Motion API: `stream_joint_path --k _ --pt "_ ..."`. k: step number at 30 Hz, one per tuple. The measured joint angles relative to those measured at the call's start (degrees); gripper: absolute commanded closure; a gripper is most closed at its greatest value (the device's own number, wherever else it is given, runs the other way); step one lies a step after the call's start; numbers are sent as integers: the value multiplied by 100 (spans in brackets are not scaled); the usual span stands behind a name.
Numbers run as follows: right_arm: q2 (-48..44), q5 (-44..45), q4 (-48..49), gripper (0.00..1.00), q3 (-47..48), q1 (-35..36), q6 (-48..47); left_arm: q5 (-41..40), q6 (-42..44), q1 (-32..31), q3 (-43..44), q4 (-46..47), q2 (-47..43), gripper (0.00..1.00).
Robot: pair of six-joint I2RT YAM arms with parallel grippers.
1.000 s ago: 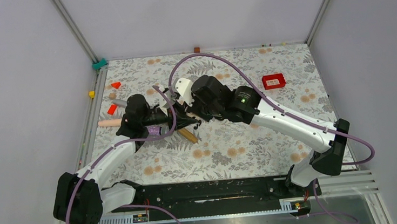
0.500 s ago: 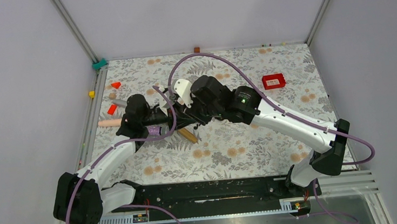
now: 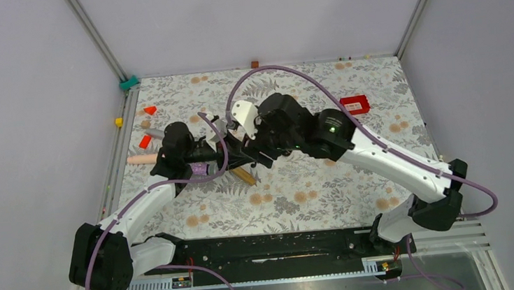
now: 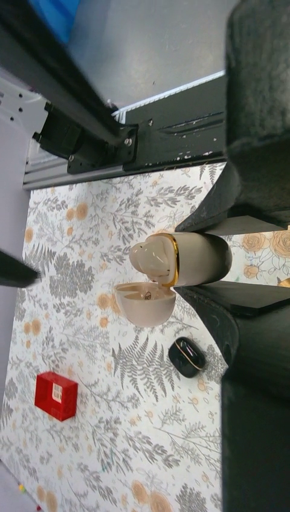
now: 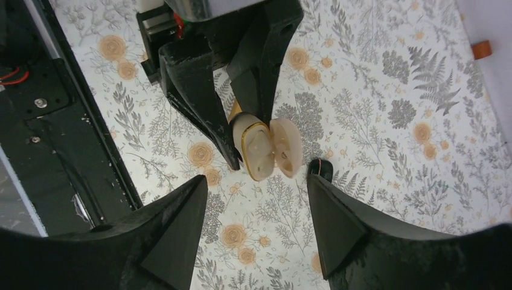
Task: Insert the wireless bluetooth earbuds into the charging case
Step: Place the earbud in the charging case, then close the charging case.
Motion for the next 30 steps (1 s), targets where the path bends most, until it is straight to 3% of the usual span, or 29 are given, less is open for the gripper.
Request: stream_joint_path --k 3,8,13,18,30 --pt "-310 -76 -59 27 46 -20 -68 269 -2 0 0 2 2 100" --pt "-911 -184 17 1 22 -337 -155 636 -2 0 0 2 0 100" --pt "-1342 -127 549 1 -605 -820 -190 931 -2 0 2 2 0 100" --pt "-1093 -31 848 1 -1067 -944 -181 1250 24 -2 9 -28 -4 100" --pt "-544 -431 929 1 -1152 -949 -133 1635 1010 -46 310 -1314 -11 100"
